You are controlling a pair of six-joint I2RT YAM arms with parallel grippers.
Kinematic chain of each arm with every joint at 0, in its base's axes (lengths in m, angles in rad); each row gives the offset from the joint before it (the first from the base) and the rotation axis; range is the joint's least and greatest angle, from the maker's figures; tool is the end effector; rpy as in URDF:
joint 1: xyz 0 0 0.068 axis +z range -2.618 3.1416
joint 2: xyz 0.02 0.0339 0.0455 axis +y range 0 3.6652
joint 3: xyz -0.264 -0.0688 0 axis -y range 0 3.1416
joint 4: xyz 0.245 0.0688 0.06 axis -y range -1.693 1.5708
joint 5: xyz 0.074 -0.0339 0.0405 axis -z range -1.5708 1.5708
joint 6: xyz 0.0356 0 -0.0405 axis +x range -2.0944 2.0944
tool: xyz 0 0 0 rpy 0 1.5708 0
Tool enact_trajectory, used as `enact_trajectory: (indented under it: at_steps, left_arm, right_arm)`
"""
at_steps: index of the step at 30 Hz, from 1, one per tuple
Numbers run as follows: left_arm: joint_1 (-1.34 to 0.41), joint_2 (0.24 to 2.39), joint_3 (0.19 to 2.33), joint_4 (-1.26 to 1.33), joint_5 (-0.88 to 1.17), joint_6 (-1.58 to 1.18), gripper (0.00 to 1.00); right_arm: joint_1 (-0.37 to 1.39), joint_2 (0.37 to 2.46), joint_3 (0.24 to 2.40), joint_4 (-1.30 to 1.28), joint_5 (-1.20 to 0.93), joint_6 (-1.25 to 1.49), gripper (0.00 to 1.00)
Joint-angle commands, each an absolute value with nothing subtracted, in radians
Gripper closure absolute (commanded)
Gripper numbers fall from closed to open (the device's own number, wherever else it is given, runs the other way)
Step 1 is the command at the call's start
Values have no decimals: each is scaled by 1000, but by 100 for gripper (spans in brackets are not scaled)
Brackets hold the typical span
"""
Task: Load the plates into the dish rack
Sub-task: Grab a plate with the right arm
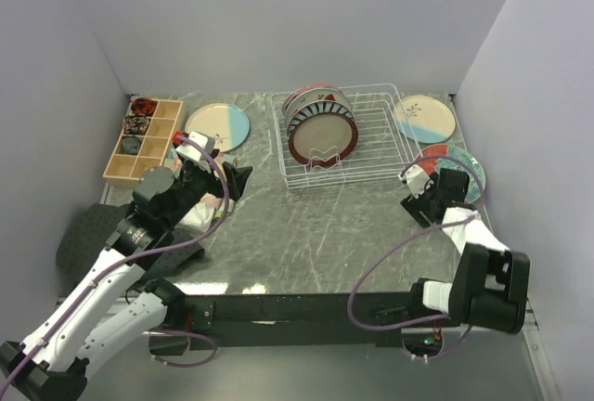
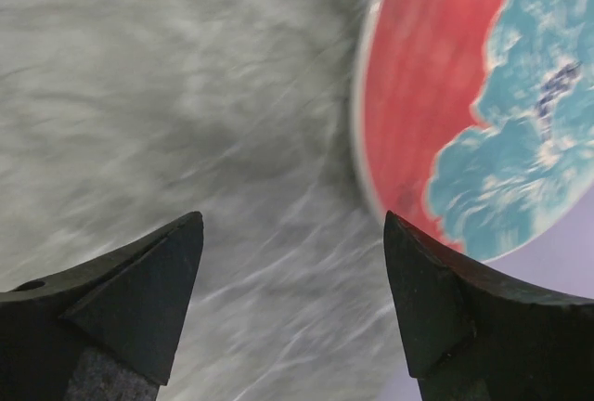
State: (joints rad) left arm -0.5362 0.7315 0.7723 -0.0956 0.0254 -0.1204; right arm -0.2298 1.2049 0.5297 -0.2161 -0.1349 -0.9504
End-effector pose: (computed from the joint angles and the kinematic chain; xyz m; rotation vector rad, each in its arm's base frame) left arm 0.1502 -0.0903 0.3538 0.3602 1.6115 -0.5238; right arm 0.2182 -0.0461 0.1687 -0.9308 2.3024 -0.3489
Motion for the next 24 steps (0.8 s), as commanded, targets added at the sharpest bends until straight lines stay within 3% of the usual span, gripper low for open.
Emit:
enact_trajectory:
  at_steps: [1, 8, 10, 16, 24]
  left_arm:
    - [-534, 721, 793, -75, 5, -140, 1]
    - [-532, 716, 793, -77, 3, -129, 1]
    - [-534, 719, 792, -77, 3, -124, 1]
    - [-532, 722, 787, -72, -34, -114, 1]
    - [-534, 730, 782, -67, -41, -106, 0]
  right_arm:
    - [-236, 1304, 515, 70, -42, -1064, 17]
    - [-233, 1429, 491, 236, -8, -1150, 23]
    - [-233, 1462, 509, 227, -2, -1190, 32]
    - [-233, 1522, 471, 249, -14, -1299, 47]
    - [-236, 1437, 416, 160, -38, -1396, 86]
